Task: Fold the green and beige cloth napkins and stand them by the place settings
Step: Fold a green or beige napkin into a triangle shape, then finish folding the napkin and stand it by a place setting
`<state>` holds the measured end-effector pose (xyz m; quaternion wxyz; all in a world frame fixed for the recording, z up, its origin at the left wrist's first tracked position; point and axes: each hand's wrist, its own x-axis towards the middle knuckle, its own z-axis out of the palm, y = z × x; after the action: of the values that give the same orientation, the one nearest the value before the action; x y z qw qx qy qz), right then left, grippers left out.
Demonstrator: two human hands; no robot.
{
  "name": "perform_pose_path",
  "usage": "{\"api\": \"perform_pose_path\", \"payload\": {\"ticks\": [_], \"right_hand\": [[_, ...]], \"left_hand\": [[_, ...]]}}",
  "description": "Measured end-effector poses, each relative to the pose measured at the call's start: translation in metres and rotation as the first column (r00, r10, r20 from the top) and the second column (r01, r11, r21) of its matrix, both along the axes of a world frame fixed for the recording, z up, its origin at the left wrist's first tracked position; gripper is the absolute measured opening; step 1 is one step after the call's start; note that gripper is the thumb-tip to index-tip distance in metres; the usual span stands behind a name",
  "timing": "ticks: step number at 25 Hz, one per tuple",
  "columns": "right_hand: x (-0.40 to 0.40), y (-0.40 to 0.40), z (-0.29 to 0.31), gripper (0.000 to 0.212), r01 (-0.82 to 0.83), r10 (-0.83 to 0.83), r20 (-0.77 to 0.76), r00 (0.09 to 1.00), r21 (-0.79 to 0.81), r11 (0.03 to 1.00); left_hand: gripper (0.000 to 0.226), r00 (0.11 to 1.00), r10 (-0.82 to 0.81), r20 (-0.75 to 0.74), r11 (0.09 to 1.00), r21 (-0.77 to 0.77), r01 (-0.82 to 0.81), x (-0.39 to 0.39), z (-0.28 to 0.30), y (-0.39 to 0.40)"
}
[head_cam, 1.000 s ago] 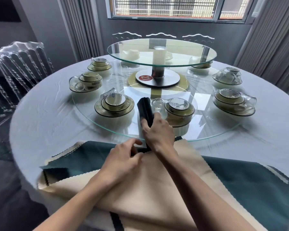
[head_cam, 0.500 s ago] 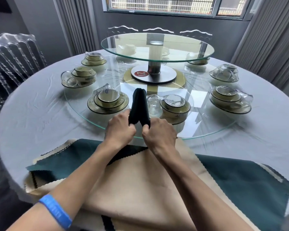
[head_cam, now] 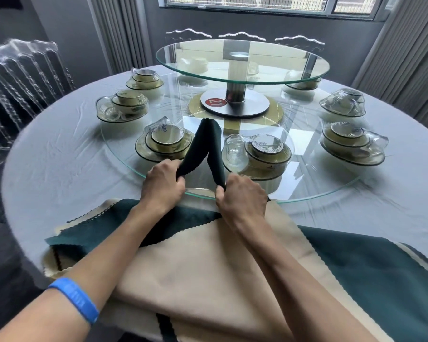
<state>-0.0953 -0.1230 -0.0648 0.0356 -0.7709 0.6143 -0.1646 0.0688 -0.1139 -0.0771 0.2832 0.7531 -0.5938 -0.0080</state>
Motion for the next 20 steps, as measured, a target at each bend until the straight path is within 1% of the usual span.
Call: {"api": "perform_pose_path", "payload": {"ticks": [2, 4, 6, 7, 8, 10, 11, 12, 14, 18, 20], "right_hand": [[-0.016, 0.0, 0.001, 0.031, -0.014, 0.015, 0.019, 1.0, -0.042, 0.999], [-0.048, -0.003, 0.005, 0.03, 0.023, -0.006, 0.11, 0.994, -0.154, 0.988], [-0.098, -0.016, 0.007, 0.027, 0.149, -0.096, 0.219, 0.971, -0.238, 0.96], [-0.125, -0.026, 0.007, 0.025, 0.207, -0.149, 0.241, 0.959, -0.238, 0.949], [-0.15, -0.037, 0.006, 0.024, 0.25, -0.205, 0.225, 0.952, -0.196, 0.948], [-0.191, -0.055, -0.003, 0.032, 0.268, -0.268, 0.089, 0.959, 0.017, 0.963], [-0.202, -0.06, -0.009, 0.041, 0.243, -0.245, 0.004, 0.97, 0.123, 0.962], [-0.208, -0.062, -0.015, 0.05, 0.217, -0.207, -0.074, 0.976, 0.18, 0.959], [-0.209, -0.061, -0.022, 0.057, 0.173, -0.145, -0.176, 0.974, 0.16, 0.972], [-0.199, -0.052, -0.018, 0.056, 0.129, -0.103, -0.283, 0.953, 0.074, 0.989], [-0.192, -0.045, -0.018, 0.065, 0.087, -0.068, -0.333, 0.941, 0.041, 0.995]], "left_hand": [[0.026, 1.0, -0.002, -0.021, 1.0, 0.012, 0.002, 0.004, 0.0, 0.004], [0.032, 1.0, -0.005, -0.023, 1.0, -0.015, 0.005, 0.006, -0.002, 0.015], [0.044, 1.0, 0.008, -0.013, 0.999, -0.052, -0.009, 0.008, -0.006, 0.027], [0.047, 1.0, 0.009, -0.014, 0.997, -0.076, -0.01, 0.008, -0.008, 0.033], [0.048, 1.0, 0.004, -0.018, 0.995, -0.099, -0.006, 0.007, -0.009, 0.038], [0.043, 0.999, -0.024, -0.023, 0.991, -0.133, 0.02, 0.003, -0.009, 0.045], [0.039, 0.999, -0.048, -0.025, 0.989, -0.144, 0.044, -0.001, -0.007, 0.047], [0.035, 0.997, -0.078, -0.029, 0.986, -0.152, 0.072, -0.006, -0.005, 0.049], [0.033, 0.99, -0.139, -0.024, 0.978, -0.16, 0.134, -0.019, 0.001, 0.052], [0.034, 0.958, -0.285, -0.014, 0.95, -0.135, 0.281, -0.048, 0.013, 0.051], [0.033, 0.93, -0.367, 0.001, 0.926, -0.093, 0.365, -0.061, 0.017, 0.048]]}}
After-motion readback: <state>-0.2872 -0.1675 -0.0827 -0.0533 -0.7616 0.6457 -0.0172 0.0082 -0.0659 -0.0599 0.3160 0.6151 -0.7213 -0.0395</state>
